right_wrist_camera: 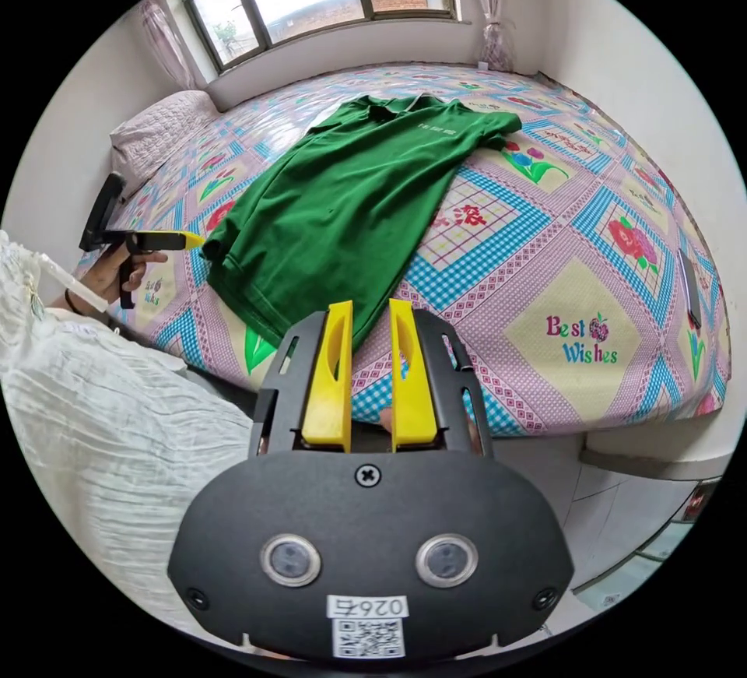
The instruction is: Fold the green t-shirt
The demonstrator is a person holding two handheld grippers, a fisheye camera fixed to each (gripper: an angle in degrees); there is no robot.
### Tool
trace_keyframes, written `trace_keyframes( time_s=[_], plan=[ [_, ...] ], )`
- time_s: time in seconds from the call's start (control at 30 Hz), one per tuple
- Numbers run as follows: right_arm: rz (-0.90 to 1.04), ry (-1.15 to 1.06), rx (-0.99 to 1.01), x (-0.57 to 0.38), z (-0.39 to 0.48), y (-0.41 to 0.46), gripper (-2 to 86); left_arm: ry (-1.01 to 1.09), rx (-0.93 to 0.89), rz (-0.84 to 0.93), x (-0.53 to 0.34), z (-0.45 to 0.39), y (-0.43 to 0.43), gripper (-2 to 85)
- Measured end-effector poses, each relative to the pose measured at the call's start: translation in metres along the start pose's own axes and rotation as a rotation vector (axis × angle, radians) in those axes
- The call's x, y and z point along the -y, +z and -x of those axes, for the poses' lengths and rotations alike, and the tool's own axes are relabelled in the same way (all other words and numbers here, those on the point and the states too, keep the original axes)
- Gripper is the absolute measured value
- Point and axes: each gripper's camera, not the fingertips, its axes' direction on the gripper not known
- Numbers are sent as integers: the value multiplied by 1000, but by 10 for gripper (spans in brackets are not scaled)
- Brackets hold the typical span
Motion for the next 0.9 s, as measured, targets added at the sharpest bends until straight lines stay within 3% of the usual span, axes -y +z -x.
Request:
trace_keyframes(
  time_s=[0.23, 0.5, 0.57, 0.63, 0.7, 0.9],
  plan=[
    [69, -32, 7, -6, 20, 14, 72, 96, 28, 56, 3, -27, 17, 235],
    [93, -5, 21, 13, 30, 21, 100, 130, 64, 46, 7, -41, -4, 231],
    [129, -34, -7, 20, 36, 30, 88, 128, 105, 51, 14, -42, -3, 180],
    [150, -114, -70, 27, 47, 40, 26, 107, 256, 144, 25, -42, 7, 29],
    [169, -119, -149, 30, 49, 40, -3, 125, 308, 192, 28, -41, 6, 19],
    [115, 31, -135, 3, 18, 5, -11, -41, 194, 10, -16, 13, -82, 5]
  ],
)
